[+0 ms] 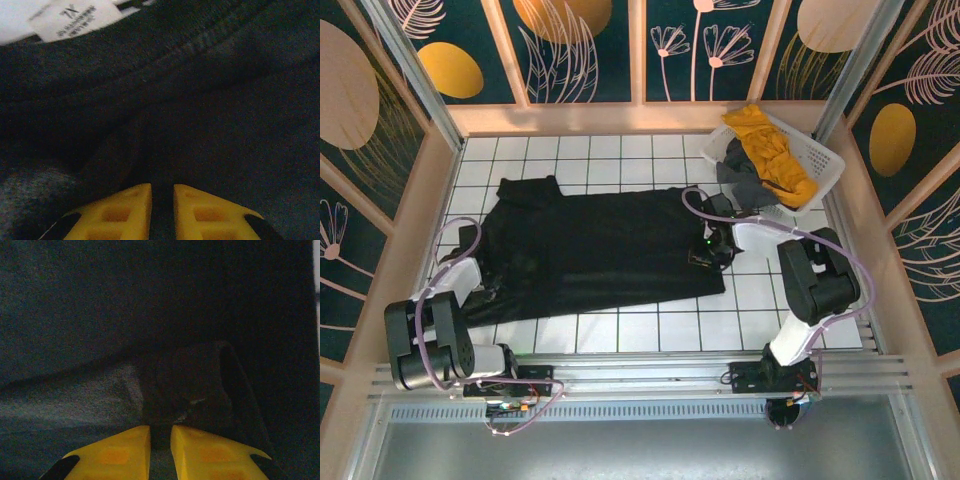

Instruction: Fold and stack the t-shirts

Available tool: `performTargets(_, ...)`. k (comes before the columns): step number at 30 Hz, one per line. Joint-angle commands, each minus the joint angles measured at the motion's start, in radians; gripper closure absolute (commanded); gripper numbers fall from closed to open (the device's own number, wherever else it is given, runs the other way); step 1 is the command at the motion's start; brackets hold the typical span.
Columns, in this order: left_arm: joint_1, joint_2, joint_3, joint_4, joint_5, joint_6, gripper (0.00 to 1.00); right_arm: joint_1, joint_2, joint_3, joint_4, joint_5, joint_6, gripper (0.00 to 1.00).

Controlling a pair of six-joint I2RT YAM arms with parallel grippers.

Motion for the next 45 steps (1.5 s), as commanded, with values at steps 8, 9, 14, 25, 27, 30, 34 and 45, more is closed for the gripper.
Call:
performTargets(8, 0.016, 0.314, 0.580, -0.026, 0.076, 0.220, 0.57, -0.004, 0.051, 0.286, -0.123, 0.004, -0.015, 0.67)
performTargets(9, 0.013, 0.389, 0.655, -0.025, 0.106, 0.247, 0.56, -0.013, 0.083, 0.337, -0.116, 0.000, -0.013, 0.66)
performTargets(14, 0.011, 0.666, 0.962, -0.024, 0.142, 0.357, 0.48, -0.069, 0.235, 0.562, -0.126, -0.030, 0.007, 0.64)
performTargets(25, 0.003, 1.057, 1.399, -0.065, 0.220, 0.488, 0.48, -0.107, 0.388, 0.796, -0.194, 0.007, 0.031, 0.60)
performTargets(27, -0.005, 1.091, 1.426, -0.092, 0.223, 0.506, 0.48, -0.110, 0.402, 0.820, -0.210, 0.038, 0.039, 0.59)
performTargets(30, -0.019, 1.105, 1.415, -0.094, 0.224, 0.521, 0.50, -0.109, 0.425, 0.851, -0.220, 0.079, 0.056, 0.57)
performTargets(34, -0.042, 1.124, 1.414, -0.085, 0.247, 0.519, 0.61, -0.109, 0.478, 0.894, -0.211, 0.156, 0.082, 0.56)
performTargets(45, -0.098, 1.024, 1.362, -0.016, 0.252, 0.455, 1.00, -0.231, 0.705, 1.217, -0.267, 0.347, 0.146, 0.60)
